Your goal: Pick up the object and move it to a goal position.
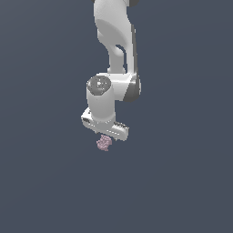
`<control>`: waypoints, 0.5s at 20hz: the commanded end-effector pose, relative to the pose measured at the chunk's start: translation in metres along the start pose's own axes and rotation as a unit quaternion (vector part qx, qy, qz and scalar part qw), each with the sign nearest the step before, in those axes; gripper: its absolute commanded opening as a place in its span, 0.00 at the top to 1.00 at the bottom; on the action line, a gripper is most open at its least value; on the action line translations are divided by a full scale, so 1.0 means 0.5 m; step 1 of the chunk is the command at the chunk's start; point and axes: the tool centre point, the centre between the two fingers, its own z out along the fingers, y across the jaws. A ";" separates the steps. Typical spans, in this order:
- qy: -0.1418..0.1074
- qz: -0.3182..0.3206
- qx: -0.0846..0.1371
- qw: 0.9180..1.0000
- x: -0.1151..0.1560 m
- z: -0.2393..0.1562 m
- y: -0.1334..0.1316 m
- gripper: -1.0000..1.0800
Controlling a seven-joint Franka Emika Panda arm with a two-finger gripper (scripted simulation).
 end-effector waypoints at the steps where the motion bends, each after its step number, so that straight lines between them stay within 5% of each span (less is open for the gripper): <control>1: -0.001 0.024 -0.001 1.000 0.006 0.014 0.012 0.04; 10: -0.003 0.052 -0.004 0.999 0.012 0.030 0.028 0.04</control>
